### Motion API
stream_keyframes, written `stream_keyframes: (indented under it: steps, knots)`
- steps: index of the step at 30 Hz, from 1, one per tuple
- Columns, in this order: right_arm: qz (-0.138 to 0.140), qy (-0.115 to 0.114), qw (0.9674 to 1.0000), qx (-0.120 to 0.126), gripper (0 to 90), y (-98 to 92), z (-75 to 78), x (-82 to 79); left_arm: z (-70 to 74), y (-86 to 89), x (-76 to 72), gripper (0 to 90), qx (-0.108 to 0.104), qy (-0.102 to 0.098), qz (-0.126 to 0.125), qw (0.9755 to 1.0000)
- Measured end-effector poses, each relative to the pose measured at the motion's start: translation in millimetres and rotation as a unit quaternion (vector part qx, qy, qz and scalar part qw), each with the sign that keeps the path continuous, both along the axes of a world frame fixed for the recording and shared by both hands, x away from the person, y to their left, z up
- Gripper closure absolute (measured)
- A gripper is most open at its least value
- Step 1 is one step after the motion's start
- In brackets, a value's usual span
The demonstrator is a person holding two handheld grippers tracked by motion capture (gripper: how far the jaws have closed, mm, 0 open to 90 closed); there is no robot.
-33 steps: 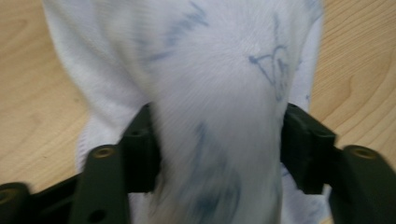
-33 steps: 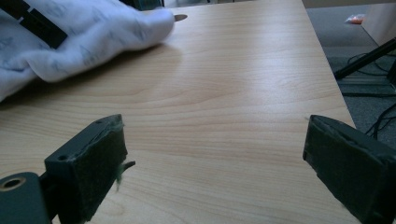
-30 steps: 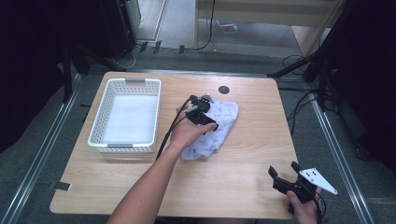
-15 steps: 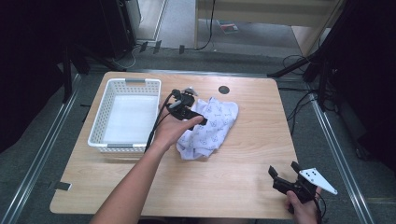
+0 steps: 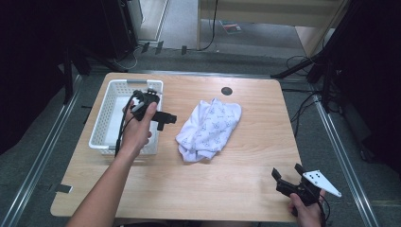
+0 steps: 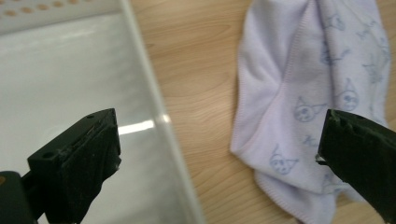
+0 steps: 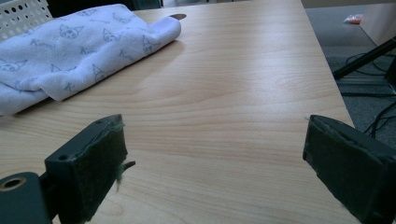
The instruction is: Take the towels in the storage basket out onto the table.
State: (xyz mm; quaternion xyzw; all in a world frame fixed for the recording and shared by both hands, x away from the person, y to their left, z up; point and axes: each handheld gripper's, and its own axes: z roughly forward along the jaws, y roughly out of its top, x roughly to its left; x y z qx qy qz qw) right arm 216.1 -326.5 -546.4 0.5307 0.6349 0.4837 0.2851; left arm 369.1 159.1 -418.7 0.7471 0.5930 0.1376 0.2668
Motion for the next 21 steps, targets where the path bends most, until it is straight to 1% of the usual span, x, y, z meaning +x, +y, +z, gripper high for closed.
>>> stream_keyframes:
  steps: [1, 2, 3, 7, 9, 10, 13, 15, 21]
  knots:
    - [0.0, 0.0, 1.0, -0.001, 6.3, 0.1, 0.0, 0.1, 0.0, 5.0, -3.0, 0.0, 0.003, -0.005, 0.008, 1.0]
    - [0.0, 0.0, 1.0, -0.001, 6.3, 0.2, 0.0, 0.1, -0.3, 11.6, -6.5, 0.0, -0.002, -0.01, 0.013, 0.9999]
    - [-0.001, 0.0, 1.0, -0.002, 6.3, 0.3, 0.0, 0.0, -0.7, 16.5, -9.3, 0.0, -0.009, -0.01, 0.016, 0.9998]
    - [-0.001, 0.001, 1.0, -0.002, 6.4, 0.3, 0.0, 0.1, -2.7, 32.1, -21.4, 0.0, -0.01, -0.017, 0.027, 0.9994]
    - [-0.001, 0.001, 1.0, -0.003, 6.4, 0.5, 0.1, 0.1, -2.0, 41.3, -28.6, 0.0, -0.016, -0.022, 0.031, 0.9992]
    - [-0.001, 0.001, 1.0, -0.003, 6.4, 0.5, 0.1, 0.1, -1.5, 47.3, -33.2, 0.0, -0.021, -0.026, 0.038, 0.9987]
    - [-0.001, 0.002, 1.0, -0.003, 6.4, 0.7, 0.1, 0.2, -1.2, 61.9, -44.4, 0.0, -0.03, -0.036, 0.049, 0.9977]
    - [-0.001, 0.002, 1.0, -0.004, 6.4, 0.7, 0.1, 0.2, -1.8, 69.6, -51.1, 0.0, -0.031, -0.039, 0.053, 0.9974]
    - [-0.002, 0.002, 1.0, -0.004, 6.5, 0.9, 0.1, 0.3, -7.1, 98.9, -75.3, 0.0, -0.044, -0.052, 0.07, 0.9953]
